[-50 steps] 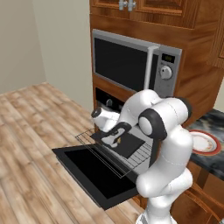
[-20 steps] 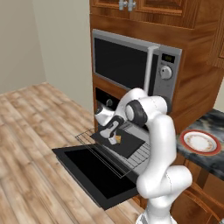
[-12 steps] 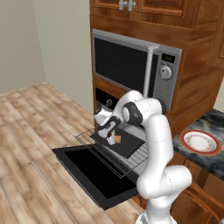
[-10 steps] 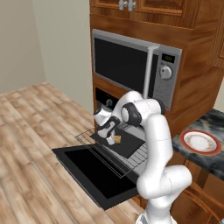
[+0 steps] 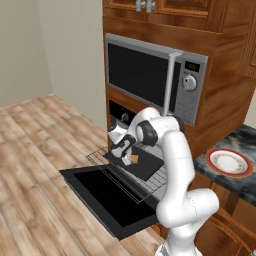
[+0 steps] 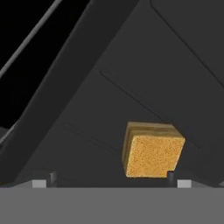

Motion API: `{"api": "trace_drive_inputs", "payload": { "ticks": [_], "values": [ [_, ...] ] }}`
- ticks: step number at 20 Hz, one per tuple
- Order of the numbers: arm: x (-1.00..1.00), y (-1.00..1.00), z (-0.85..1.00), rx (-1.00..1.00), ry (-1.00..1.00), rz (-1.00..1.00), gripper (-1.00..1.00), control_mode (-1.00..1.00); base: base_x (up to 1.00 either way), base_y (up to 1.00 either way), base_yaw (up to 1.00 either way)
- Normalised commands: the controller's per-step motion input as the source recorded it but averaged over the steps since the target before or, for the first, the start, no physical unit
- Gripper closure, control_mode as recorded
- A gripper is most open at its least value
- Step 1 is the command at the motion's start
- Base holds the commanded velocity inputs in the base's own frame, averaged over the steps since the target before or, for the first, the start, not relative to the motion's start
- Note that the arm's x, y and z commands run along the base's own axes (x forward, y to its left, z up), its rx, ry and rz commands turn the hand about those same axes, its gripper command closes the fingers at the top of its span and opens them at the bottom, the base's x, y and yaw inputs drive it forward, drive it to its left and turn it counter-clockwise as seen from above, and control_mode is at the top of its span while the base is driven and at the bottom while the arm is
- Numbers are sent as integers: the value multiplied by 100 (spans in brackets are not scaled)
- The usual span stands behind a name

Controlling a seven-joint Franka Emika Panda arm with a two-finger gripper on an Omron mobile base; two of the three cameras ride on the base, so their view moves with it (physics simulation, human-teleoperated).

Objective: Take the baked cake out of the oven and place it on the plate for cooling. Then close the oven door.

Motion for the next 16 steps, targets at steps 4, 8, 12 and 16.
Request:
{"api": "trace_drive_inputs", "payload": {
  "ticks": [4, 8, 12, 16],
  "values": [
    [18, -11, -16, 0, 0, -3, -100, -100, 0, 0, 0],
    [20, -5, -14, 0, 0, -2, -100, -100, 0, 0, 0],
    [21, -4, -15, 0, 0, -2, -100, -100, 0, 0, 0],
    [22, -1, -17, 0, 0, -2, -100, -100, 0, 0, 0]
  ]
}}
